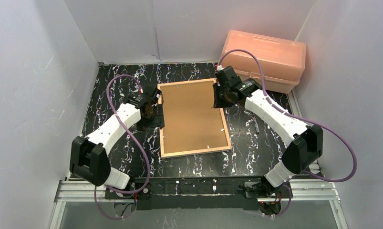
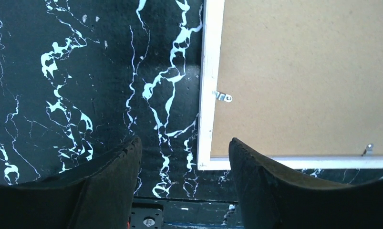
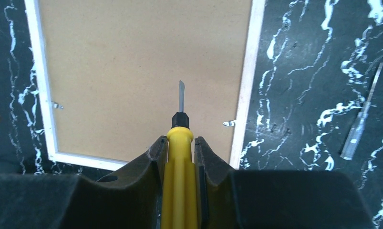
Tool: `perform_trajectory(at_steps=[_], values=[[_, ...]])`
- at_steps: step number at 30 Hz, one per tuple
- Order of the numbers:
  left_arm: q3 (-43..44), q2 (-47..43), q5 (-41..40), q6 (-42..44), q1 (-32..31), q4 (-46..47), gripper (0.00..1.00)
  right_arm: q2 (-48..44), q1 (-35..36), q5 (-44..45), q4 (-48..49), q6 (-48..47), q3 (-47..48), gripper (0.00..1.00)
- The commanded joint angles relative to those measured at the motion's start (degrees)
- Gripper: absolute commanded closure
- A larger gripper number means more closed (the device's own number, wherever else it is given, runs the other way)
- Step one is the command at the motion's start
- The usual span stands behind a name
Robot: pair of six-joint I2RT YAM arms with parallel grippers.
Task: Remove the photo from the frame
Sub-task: Pick up the screwdriver from the center of the board, then release the photo frame item from the photo frame.
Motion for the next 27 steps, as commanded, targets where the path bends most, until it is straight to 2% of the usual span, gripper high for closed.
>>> perform_trajectory(at_steps=[1, 11, 16, 27], values=[[-0.24, 1.88, -0.7, -2.26, 1.19, 1.71, 0.37, -0.59, -0.11, -5.02, 3.02, 2.34, -0.98, 0.99], [-3.2, 5.88, 2.55, -2.03, 1.19, 11.09, 0.47, -1.77, -0.1, -4.96, 3.47, 2.52, -2.17, 0.99], [-4.52, 7.1, -0.12, -4.61, 1.19, 12.48, 0.5, -2.46, -0.17, -5.38, 4.44, 1.98, -2.11, 0.99], [-6.54, 11.16, 1.41, -6.96, 1.19, 16.66, 0.57, -2.85, -0.27, -10.46, 4.35, -2.81, -1.47, 0.99]])
